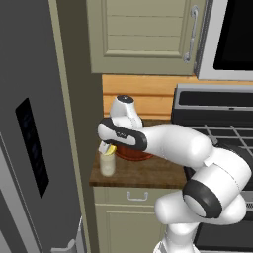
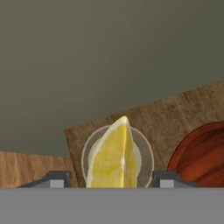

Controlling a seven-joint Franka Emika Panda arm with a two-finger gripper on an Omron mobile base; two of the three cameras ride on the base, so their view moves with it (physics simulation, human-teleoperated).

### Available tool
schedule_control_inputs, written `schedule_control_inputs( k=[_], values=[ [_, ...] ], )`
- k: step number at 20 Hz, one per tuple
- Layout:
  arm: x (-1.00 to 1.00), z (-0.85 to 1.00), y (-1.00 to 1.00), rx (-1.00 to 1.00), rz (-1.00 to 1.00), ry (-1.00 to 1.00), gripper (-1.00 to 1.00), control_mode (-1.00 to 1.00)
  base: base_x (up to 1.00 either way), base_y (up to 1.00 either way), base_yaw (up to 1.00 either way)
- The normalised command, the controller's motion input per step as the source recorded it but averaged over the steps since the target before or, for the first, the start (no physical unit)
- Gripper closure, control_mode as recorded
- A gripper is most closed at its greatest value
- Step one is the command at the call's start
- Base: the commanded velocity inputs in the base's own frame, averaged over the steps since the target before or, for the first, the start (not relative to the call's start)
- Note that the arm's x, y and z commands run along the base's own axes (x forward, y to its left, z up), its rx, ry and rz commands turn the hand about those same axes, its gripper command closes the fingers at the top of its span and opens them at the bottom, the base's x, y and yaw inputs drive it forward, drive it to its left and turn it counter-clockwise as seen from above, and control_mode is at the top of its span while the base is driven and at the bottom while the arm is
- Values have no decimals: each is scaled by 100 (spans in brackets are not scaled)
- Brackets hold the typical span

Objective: Grab a lemon wedge from the fridge and one ice cube from the ice bowl, and put them in the glass of lemonade.

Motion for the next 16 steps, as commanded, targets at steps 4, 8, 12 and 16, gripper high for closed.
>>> schedule_control_inputs(
  k=[4, 8, 12, 16],
  values=[
    [0, 0, 0, 0, 0, 0, -100, -100, 0, 0, 0],
    [0, 0, 0, 0, 0, 0, -100, -100, 0, 0, 0],
    [0, 8, -19, 6, 0, 0, -100, -100, 0, 0, 0],
    [-7, 16, -19, 11, 0, -7, -100, -100, 0, 0, 0]
  ],
)
